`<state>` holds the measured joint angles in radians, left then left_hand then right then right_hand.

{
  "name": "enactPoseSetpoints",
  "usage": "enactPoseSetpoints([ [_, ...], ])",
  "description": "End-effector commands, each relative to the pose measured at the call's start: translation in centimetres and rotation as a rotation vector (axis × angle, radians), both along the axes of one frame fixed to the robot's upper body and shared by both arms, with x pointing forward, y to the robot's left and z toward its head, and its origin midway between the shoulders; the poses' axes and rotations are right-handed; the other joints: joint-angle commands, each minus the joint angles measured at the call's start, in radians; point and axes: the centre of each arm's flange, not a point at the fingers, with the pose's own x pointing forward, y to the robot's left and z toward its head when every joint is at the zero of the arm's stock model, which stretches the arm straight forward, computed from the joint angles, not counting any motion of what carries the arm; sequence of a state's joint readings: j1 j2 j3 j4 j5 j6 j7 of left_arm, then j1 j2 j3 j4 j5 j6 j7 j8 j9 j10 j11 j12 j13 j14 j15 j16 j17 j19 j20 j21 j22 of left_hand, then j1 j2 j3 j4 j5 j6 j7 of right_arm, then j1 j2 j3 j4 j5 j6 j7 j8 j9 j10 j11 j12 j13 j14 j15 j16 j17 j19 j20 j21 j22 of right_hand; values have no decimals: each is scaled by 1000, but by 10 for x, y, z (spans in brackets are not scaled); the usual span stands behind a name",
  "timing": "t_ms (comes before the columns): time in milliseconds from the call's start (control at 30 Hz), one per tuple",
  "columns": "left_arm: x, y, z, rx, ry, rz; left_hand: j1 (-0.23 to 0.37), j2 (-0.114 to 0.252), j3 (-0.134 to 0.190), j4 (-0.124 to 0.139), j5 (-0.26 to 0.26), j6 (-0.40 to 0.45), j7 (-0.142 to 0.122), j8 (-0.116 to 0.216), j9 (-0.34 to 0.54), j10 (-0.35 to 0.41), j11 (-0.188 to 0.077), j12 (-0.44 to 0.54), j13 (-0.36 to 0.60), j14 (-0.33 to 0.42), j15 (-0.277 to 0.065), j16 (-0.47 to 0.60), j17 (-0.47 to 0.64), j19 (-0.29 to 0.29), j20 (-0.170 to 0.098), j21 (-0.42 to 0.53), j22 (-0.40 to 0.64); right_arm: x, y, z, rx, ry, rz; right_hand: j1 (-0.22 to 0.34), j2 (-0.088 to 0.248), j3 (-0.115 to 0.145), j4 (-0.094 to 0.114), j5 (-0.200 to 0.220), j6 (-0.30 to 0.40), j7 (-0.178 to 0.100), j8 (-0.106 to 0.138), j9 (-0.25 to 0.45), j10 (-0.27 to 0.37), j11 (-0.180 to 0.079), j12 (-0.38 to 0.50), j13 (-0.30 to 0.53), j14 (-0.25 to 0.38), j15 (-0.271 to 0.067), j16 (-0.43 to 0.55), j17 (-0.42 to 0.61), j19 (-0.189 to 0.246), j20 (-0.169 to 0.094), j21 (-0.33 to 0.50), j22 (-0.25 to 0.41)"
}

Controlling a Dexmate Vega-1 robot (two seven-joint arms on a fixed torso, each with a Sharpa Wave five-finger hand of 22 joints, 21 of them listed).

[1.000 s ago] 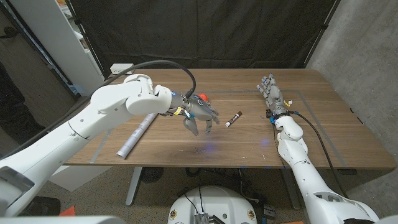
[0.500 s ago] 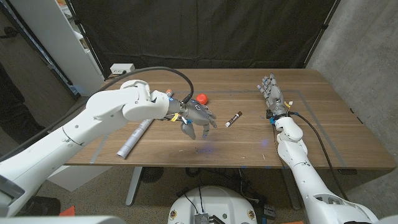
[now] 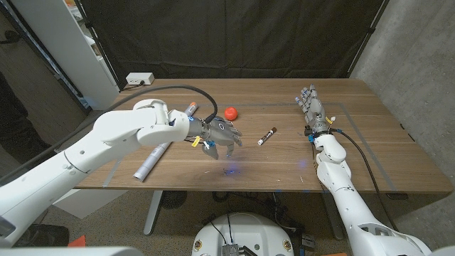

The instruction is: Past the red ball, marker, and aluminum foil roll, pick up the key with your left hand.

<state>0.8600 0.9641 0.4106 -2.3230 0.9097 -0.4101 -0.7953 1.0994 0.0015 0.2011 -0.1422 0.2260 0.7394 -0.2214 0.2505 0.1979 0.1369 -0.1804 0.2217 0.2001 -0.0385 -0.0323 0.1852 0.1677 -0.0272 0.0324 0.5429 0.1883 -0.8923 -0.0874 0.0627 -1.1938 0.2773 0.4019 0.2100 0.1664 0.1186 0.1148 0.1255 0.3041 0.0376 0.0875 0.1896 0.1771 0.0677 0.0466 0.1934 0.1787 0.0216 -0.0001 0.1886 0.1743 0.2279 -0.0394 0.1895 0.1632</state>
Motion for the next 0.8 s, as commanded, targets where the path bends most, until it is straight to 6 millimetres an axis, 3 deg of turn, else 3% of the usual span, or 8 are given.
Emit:
enactPoseSetpoints([
  [33, 10, 7, -4, -15, 22, -9, 12, 0, 1, -2, -2, -9, 0, -9, 2, 7, -2, -1, 1, 4, -73, 0, 3, 9, 6, -4, 5, 1, 3, 1, -9, 3, -7, 9, -3, -2, -5, 2, 7, 2, 2, 3, 10, 4, 0, 5, 8, 2, 0, 3, 6, -12, 0, 3],
  [800, 24, 10, -13, -17, 62, -10, 0, 3, -9, 7, -6, -13, 1, -19, 0, 10, 1, -1, 2, 6, -75, 0, 3, 11, 5, -8, 5, 9, 4, -2, -12, 20, -12, 10, -4, -2, -7, 3, 8, 1, 1, 3, 10, 4, -1, 5, 8, 3, -2, 3, 6, -12, -2, 3],
])
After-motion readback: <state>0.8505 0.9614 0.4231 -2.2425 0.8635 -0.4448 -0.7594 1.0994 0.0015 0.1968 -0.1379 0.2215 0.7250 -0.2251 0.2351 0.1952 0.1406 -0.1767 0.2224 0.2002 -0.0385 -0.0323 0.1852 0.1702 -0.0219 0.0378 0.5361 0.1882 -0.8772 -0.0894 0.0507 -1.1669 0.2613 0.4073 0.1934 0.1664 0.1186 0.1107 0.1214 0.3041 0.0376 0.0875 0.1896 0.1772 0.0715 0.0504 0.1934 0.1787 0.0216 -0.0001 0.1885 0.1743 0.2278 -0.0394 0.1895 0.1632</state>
